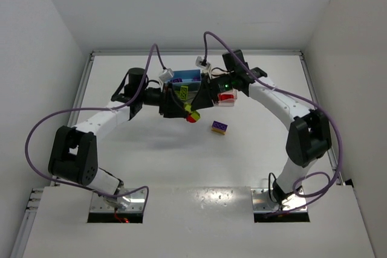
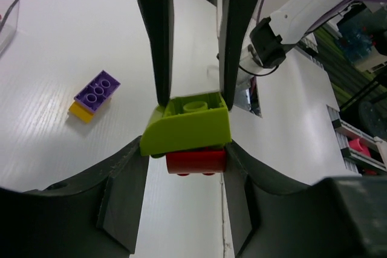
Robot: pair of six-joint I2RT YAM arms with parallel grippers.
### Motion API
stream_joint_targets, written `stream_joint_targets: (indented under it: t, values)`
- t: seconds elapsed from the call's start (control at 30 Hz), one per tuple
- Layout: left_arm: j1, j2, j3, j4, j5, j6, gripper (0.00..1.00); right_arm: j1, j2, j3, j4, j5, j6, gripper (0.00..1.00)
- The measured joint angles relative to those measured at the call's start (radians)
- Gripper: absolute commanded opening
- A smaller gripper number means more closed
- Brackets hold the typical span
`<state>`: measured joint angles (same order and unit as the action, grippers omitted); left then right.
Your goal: Sort the legos into containers by color
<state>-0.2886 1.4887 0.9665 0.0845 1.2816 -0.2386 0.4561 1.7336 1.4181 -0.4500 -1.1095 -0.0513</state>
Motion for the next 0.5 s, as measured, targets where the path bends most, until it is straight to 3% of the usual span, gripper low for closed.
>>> stream_joint_targets:
  t: [0.13, 0.47, 0.5]
  values:
    - [0.002, -0.021, -0.03, -0.008, -0.02, 0.03, 0.01, -0.026, 0.019, 0.036, 0.0, -0.037, 0.021, 0.0]
    - [0.045, -0.029, -0.068, -0.094, -0.021, 0.078, 0.01, -0.109, 0.165, 0.184, 0.066, 0.048, 0.032, 0.0]
    - [0.052, -0.031, -0.068, -0.097, -0.022, 0.079, 0.01, -0.106, 0.186, 0.195, 0.068, 0.06, 0.031, 0.08]
